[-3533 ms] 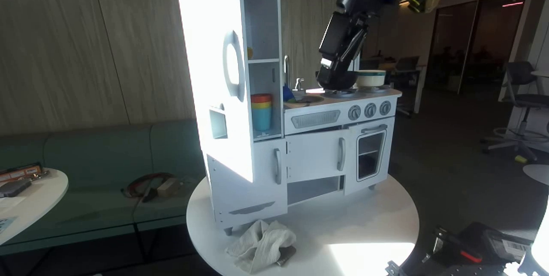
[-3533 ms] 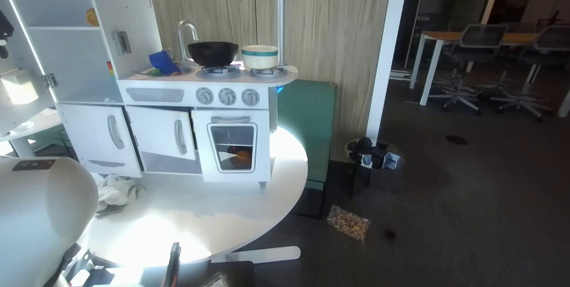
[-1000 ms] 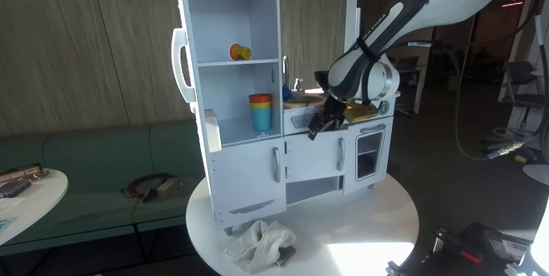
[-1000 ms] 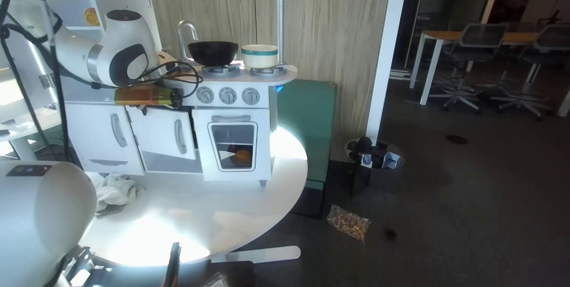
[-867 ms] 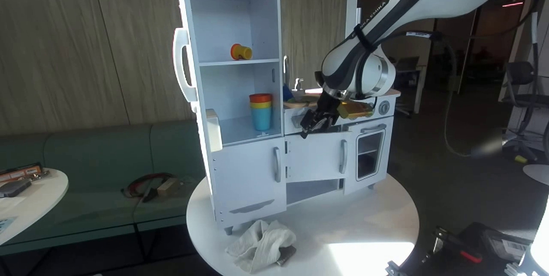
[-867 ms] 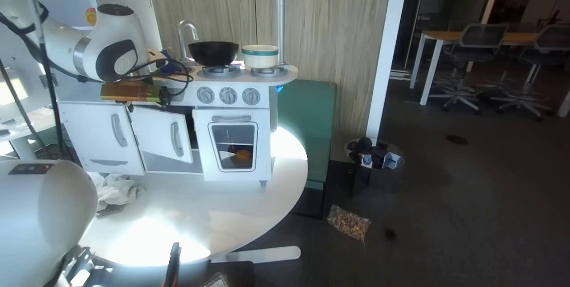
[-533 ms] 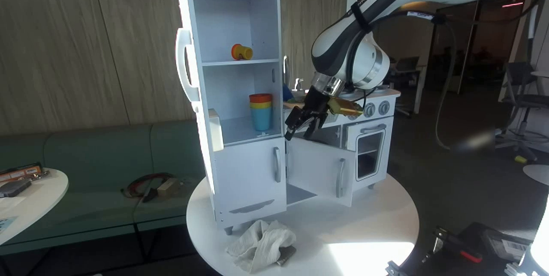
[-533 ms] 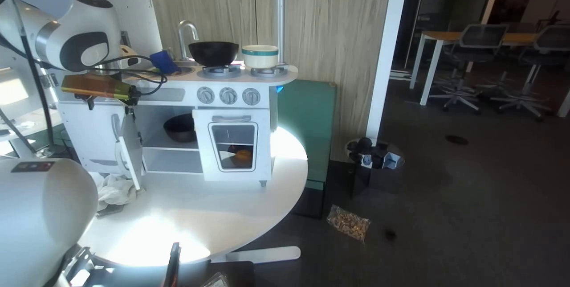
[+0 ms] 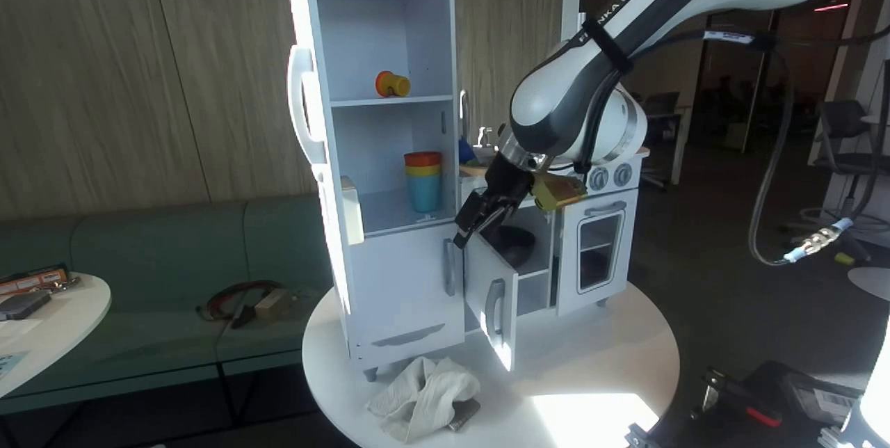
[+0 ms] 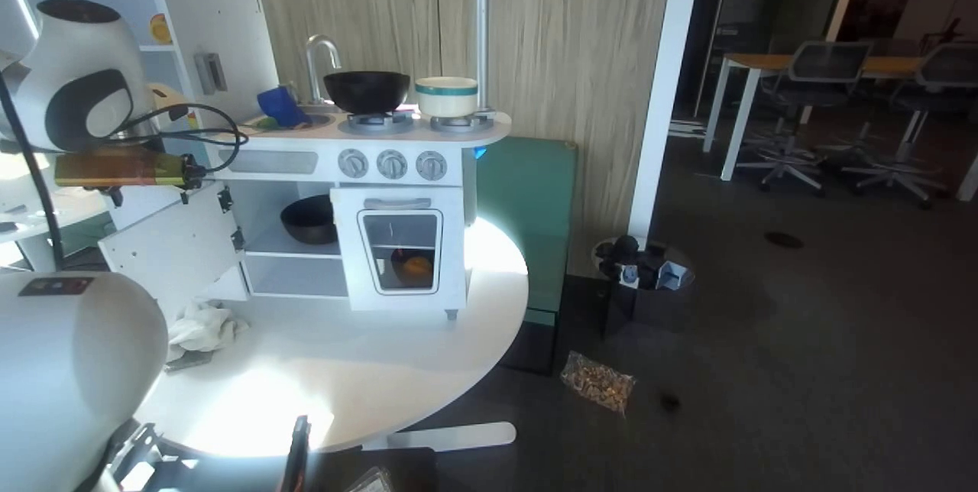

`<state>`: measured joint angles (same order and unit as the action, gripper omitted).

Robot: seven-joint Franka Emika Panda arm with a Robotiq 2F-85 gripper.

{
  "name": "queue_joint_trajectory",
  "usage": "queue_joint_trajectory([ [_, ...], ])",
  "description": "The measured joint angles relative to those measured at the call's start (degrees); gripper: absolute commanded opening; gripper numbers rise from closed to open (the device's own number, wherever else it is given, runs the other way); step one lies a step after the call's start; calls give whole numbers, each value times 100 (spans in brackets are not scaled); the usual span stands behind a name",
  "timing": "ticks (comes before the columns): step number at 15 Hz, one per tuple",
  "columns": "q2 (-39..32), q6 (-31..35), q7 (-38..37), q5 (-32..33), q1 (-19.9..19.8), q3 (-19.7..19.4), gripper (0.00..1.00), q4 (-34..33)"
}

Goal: Open the top left cabinet door and the bottom middle cabinet door

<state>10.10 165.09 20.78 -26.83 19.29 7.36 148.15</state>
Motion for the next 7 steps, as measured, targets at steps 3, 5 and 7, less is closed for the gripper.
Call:
queue_joint_trajectory([
  [3, 376, 1062, -261, 267, 70, 561, 100, 770],
  [5, 618, 1747, -475, 351, -42, 1209, 100, 1205],
  [7, 935, 1823, -841, 1088, -223, 1289, 100, 1076],
])
